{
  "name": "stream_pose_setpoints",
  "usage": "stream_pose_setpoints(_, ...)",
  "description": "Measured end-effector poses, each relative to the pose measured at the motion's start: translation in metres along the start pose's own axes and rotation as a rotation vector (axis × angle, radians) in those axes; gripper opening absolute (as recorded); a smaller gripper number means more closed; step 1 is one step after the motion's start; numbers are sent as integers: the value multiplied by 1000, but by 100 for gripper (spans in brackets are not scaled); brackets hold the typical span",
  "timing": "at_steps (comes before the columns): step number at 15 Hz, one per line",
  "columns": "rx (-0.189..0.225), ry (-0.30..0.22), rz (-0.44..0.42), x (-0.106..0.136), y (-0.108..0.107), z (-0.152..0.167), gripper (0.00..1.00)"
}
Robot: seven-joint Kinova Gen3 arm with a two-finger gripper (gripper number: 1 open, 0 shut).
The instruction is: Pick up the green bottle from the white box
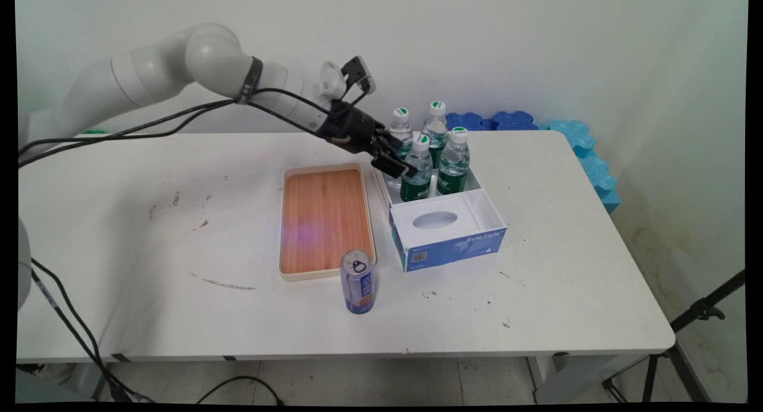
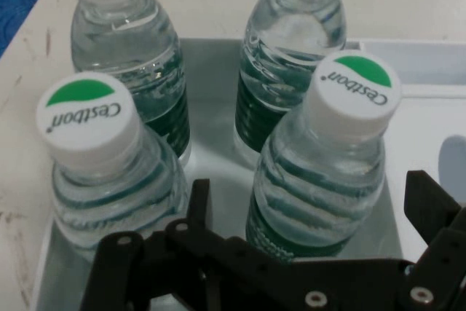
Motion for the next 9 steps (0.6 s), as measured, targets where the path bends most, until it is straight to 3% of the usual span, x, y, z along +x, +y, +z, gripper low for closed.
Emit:
stream_pose_setpoints(7, -2, 7, 12, -1, -2, 22, 100)
stream_pose_setpoints(8, -3, 9, 15, -1, -2, 24, 0)
stream_pose_setpoints(9, -3, 11, 18, -1, -2, 26, 0)
